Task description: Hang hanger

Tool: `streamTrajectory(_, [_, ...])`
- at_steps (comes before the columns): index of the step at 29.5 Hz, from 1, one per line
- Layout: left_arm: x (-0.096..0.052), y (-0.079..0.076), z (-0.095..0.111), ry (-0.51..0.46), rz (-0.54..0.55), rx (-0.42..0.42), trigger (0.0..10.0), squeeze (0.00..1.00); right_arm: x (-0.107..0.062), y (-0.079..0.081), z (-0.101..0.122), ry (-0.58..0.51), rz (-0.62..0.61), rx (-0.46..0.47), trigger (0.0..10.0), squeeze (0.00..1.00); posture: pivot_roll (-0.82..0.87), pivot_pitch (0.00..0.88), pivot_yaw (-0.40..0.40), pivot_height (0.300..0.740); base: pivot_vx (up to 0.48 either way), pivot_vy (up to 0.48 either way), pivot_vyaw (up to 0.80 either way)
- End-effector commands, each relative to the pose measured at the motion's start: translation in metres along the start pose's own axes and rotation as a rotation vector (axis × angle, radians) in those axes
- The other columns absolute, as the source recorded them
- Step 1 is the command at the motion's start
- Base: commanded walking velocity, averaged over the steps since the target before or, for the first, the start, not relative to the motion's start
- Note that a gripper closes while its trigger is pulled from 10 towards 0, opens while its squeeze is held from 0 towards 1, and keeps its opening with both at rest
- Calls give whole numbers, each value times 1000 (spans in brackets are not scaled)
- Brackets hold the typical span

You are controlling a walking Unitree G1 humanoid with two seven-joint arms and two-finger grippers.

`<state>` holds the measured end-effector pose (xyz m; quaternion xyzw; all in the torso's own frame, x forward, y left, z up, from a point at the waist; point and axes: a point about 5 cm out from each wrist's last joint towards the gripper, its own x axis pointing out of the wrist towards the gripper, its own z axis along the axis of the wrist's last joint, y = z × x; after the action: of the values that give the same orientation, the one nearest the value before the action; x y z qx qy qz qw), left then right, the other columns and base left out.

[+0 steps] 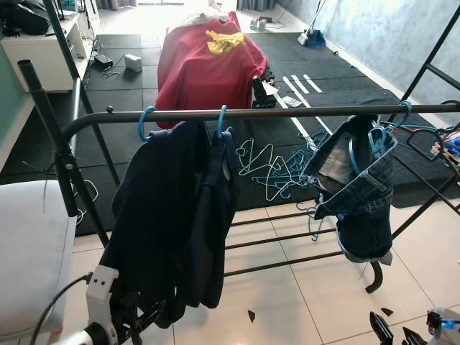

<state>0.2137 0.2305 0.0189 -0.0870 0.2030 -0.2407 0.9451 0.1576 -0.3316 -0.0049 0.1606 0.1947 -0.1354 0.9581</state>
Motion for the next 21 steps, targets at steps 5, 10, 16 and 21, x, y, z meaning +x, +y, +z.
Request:
streamTrajectory(5, [-5,13,1,26,83,-22,10000,0,8,7,28,-74,20,-103,10000,0,-41,111,-46,740,0,-439,0])
streamTrajectory(10, [-9,18,4,35,121,-53,10000,0,18,31,74,-193,136,-216,10000,0,-42,110,-55,740,0,-439,0])
streamTrajectory(16, [-12,8,7,56,30,-66,10000,0,23,52,105,-270,211,-287,10000,0,-42,111,-59,740,0,-441,0])
streamTrajectory(21, [-18,4,12,88,-47,-61,10000,0,24,66,114,-289,261,-337,10000,0,-38,113,-61,740,0,-440,0])
